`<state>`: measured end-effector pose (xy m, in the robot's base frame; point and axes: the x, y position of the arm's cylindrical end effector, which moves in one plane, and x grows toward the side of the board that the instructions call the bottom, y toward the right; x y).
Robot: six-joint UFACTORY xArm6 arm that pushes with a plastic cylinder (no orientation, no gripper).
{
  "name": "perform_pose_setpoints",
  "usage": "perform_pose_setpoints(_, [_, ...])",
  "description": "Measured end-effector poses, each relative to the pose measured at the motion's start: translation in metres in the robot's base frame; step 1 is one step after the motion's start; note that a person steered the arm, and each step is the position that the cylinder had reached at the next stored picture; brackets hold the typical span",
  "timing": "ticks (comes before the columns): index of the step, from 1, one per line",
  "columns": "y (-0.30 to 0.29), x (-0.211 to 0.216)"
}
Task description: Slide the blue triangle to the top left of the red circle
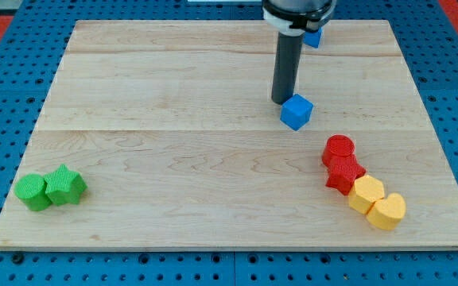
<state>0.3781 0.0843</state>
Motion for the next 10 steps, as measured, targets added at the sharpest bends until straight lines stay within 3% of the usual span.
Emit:
perform_pose_setpoints(1, [0.017,0.021])
perform_pose_setpoints(2, [0.011,0.072])
perform_pose_setpoints(3, [0.022,0.046])
perform_pose_setpoints(6, [0.139,-0.176])
perform_pose_setpoints(8, [0.093,-0.186])
perform_pose_setpoints(10, [0.038,-0.122])
